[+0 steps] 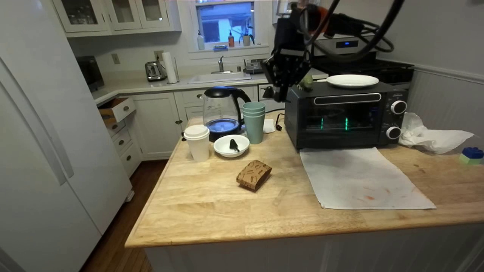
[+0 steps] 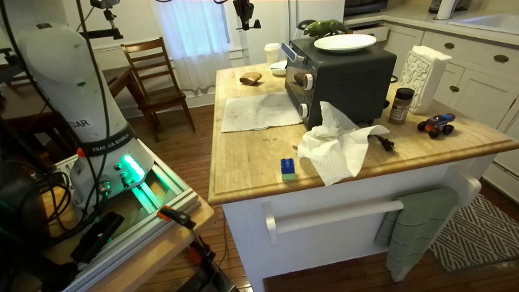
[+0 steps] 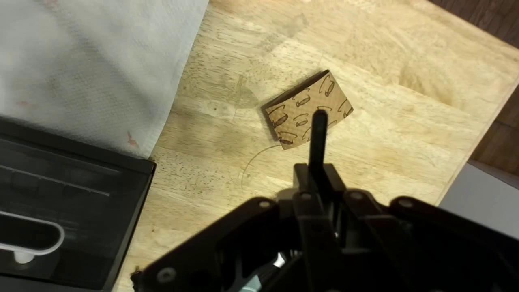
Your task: Take the black thing off of the black plate and put it on the white bowl
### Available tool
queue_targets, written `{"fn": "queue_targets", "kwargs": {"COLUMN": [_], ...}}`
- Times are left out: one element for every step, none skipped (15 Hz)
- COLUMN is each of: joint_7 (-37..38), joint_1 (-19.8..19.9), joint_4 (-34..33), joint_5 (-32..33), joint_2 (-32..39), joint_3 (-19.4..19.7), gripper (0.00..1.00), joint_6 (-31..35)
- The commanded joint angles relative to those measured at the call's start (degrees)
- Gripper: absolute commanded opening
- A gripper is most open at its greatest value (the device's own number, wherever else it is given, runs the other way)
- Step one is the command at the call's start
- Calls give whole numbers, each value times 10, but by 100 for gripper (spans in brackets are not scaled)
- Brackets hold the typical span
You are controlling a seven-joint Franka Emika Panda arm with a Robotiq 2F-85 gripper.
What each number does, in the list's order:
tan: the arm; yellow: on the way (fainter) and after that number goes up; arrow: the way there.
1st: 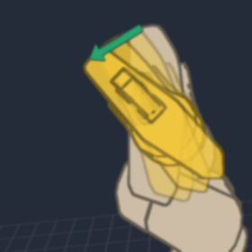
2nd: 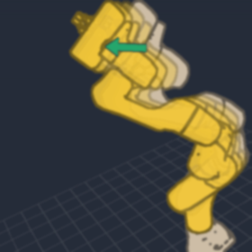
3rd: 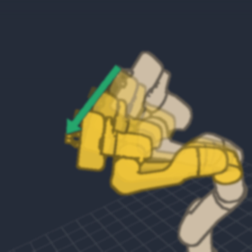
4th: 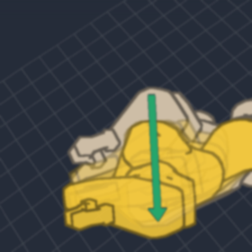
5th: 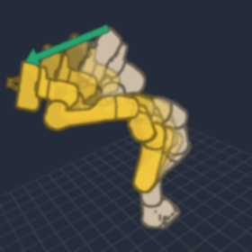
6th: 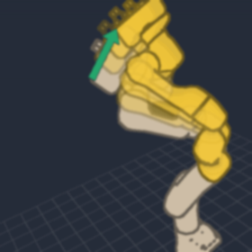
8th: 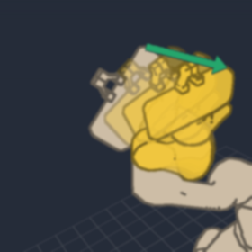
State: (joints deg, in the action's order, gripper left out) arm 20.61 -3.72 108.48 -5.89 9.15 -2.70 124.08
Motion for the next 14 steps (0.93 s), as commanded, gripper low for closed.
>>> {"fn": "queue_targets", "kwargs": {"joint_7": [72, 84, 97, 109, 118, 129, 139, 146, 153, 156, 159, 161, 163, 165], "joint_1": [-33, -42, -51, -59, -65, -72, -77, -80, -84, -86, -86, -88, -90, -89], "joint_4": [-123, -150, -181, -210, -237, -266, -292, -323, -348, -376, -402, -428, -454, -478], "joint_5": [58, 67, 77, 82, 85, 85, 84, 83, 84, 82, 81, 82, 83, 81], "joint_2": [111, 135, 161, 187, 209, 234, 257, 281, 302, 323, 344, 364, 384, 402], "joint_3": [0, 3, 7, 12, 15, 20, 25, 28, 33, 36, 40, 44, 48, 51], "gripper": [2, 2, 2, 2, 2, 2, 2, 2, 2, 2, 2, 2, 2, 2], "joint_6": [-58, -71, -86, -96, -107, -115, -123, -130, -137, -146, -151, -156, -154, -157]}}
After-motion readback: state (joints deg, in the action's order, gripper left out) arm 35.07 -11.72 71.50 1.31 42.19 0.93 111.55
